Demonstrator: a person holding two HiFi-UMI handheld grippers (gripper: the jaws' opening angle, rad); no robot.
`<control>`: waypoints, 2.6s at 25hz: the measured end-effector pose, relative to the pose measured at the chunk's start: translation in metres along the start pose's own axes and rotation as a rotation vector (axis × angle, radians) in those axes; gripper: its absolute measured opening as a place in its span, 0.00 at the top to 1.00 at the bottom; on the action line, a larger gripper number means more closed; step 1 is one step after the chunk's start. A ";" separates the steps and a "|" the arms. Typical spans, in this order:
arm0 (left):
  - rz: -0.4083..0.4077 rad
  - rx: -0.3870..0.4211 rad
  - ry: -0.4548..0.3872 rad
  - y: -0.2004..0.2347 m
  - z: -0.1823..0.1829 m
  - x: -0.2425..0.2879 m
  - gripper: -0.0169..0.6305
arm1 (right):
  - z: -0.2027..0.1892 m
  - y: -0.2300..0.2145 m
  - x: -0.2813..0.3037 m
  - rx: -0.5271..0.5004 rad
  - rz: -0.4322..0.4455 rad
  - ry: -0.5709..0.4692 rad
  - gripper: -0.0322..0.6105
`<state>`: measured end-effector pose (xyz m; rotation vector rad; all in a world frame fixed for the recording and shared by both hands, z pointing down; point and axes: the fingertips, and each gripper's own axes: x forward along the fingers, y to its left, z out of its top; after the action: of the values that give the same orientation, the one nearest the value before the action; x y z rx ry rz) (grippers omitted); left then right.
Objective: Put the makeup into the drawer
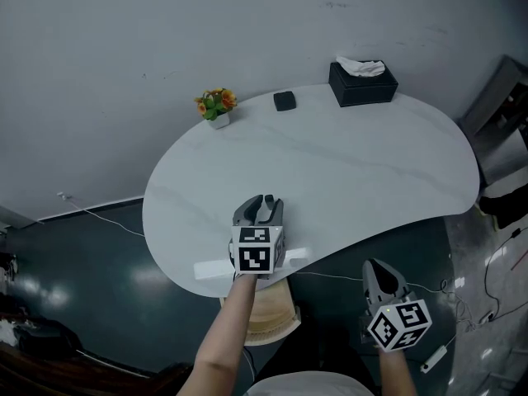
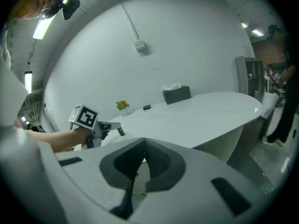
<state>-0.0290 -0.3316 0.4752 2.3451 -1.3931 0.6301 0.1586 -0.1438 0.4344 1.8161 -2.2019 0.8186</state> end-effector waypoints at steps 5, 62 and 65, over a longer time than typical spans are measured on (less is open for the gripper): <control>0.020 0.001 0.018 0.002 -0.001 0.005 0.76 | -0.003 -0.006 -0.003 0.011 -0.020 0.003 0.95; 0.345 -0.230 -0.159 -0.002 -0.062 -0.248 0.82 | -0.031 0.117 -0.005 -0.186 0.569 0.113 0.95; 0.371 -0.249 -0.155 -0.006 -0.075 -0.260 0.82 | -0.037 0.123 -0.011 -0.197 0.599 0.128 0.95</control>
<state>-0.1477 -0.1006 0.3991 1.9919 -1.8806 0.3459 0.0371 -0.1026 0.4231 0.9871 -2.6552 0.7437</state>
